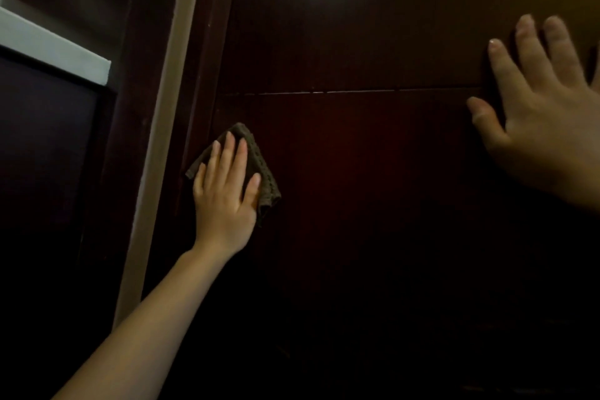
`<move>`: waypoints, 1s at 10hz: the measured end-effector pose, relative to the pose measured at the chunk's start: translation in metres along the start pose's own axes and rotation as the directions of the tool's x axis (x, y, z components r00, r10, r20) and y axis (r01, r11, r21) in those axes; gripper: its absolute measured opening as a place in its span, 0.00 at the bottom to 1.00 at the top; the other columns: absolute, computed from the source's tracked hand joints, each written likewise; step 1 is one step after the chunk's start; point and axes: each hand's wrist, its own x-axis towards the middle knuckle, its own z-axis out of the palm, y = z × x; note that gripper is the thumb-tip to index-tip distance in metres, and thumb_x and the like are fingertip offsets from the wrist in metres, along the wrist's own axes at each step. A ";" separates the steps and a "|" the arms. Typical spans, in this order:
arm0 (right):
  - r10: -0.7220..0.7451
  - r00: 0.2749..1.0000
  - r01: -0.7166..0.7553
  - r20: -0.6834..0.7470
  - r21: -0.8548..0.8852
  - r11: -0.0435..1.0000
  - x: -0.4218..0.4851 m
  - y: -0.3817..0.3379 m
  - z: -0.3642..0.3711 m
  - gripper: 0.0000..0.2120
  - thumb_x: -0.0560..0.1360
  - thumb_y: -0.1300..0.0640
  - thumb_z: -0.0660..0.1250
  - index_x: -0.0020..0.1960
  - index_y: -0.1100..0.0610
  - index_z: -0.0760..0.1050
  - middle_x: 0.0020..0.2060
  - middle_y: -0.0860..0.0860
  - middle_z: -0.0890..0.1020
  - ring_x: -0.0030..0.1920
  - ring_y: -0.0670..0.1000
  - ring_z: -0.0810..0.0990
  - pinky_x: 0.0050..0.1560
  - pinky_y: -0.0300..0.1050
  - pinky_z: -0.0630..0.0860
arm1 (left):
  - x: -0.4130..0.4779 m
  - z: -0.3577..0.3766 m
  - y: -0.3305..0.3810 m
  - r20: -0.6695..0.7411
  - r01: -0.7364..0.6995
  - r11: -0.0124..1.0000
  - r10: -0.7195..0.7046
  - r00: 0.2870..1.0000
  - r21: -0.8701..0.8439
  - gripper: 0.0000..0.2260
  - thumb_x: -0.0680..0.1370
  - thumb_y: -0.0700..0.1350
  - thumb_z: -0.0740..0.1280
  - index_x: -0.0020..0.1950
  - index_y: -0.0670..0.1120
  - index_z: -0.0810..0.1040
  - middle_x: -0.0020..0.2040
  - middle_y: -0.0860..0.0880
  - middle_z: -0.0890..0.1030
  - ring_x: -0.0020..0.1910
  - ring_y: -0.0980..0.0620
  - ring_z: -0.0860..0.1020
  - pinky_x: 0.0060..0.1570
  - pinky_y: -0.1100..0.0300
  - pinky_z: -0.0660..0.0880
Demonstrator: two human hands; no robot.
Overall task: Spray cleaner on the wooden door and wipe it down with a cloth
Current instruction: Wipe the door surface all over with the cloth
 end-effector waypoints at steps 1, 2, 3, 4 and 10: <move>-0.017 1.000 0.017 -0.024 0.005 1.000 0.003 0.003 0.004 0.34 0.76 0.35 0.42 0.76 0.52 0.45 0.76 0.54 0.46 0.75 0.53 0.40 0.71 0.68 0.47 | -0.011 0.000 -0.008 -0.008 0.005 1.000 -0.005 1.000 -0.013 0.26 0.77 0.60 0.41 0.73 0.52 0.42 0.73 0.58 0.44 0.73 0.60 0.41 0.71 0.59 0.38; -0.029 0.998 0.031 -0.050 0.029 0.999 0.004 0.005 0.010 0.34 0.76 0.36 0.42 0.76 0.53 0.47 0.76 0.56 0.47 0.75 0.56 0.42 0.70 0.68 0.50 | -0.041 0.000 -0.028 0.005 0.040 0.999 -0.040 0.999 0.021 0.27 0.78 0.60 0.41 0.73 0.48 0.45 0.74 0.54 0.47 0.74 0.57 0.44 0.70 0.63 0.36; -0.025 0.997 0.029 -0.076 0.055 0.998 0.002 0.003 0.011 0.34 0.77 0.36 0.43 0.76 0.54 0.48 0.76 0.57 0.49 0.75 0.57 0.44 0.70 0.68 0.50 | -0.083 0.005 -0.035 0.050 0.040 0.998 -0.042 0.998 0.048 0.27 0.81 0.59 0.40 0.74 0.44 0.46 0.75 0.48 0.51 0.74 0.55 0.46 0.71 0.63 0.37; -0.029 0.997 0.035 -0.076 0.080 0.996 0.000 0.002 0.005 0.33 0.77 0.37 0.43 0.76 0.55 0.49 0.76 0.57 0.49 0.75 0.57 0.44 0.70 0.69 0.49 | -0.095 0.009 -0.028 0.045 0.032 0.998 -0.034 0.998 0.046 0.26 0.81 0.58 0.39 0.74 0.45 0.46 0.75 0.47 0.50 0.73 0.56 0.45 0.70 0.63 0.36; -0.055 0.998 0.055 -0.042 -0.012 0.998 -0.007 -0.006 -0.009 0.33 0.77 0.39 0.42 0.76 0.56 0.49 0.76 0.57 0.48 0.76 0.56 0.43 0.71 0.62 0.39 | -0.106 0.007 -0.028 0.146 -0.119 0.992 0.113 0.983 0.039 0.24 0.82 0.57 0.41 0.75 0.49 0.44 0.75 0.49 0.50 0.75 0.58 0.40 0.71 0.61 0.36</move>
